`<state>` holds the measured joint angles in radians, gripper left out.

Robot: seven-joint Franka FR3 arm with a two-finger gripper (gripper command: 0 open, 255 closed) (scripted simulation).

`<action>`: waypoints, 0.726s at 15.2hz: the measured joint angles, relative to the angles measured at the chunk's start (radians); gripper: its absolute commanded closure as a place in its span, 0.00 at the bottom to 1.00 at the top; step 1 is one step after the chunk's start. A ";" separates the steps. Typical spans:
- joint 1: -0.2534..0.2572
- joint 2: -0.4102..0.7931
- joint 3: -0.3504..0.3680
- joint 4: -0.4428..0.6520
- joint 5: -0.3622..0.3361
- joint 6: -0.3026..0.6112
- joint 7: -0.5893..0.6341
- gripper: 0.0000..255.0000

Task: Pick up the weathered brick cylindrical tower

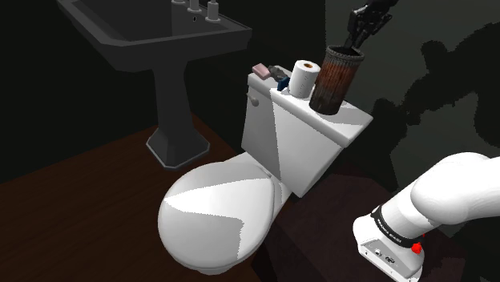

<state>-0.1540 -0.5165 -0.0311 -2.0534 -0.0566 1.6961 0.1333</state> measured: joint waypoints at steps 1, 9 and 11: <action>0.000 0.002 0.000 0.017 0.000 -0.015 -0.001 1.00; 0.000 0.044 0.000 0.165 0.002 -0.121 -0.008 1.00; 0.000 0.051 0.000 0.194 0.002 -0.142 -0.009 1.00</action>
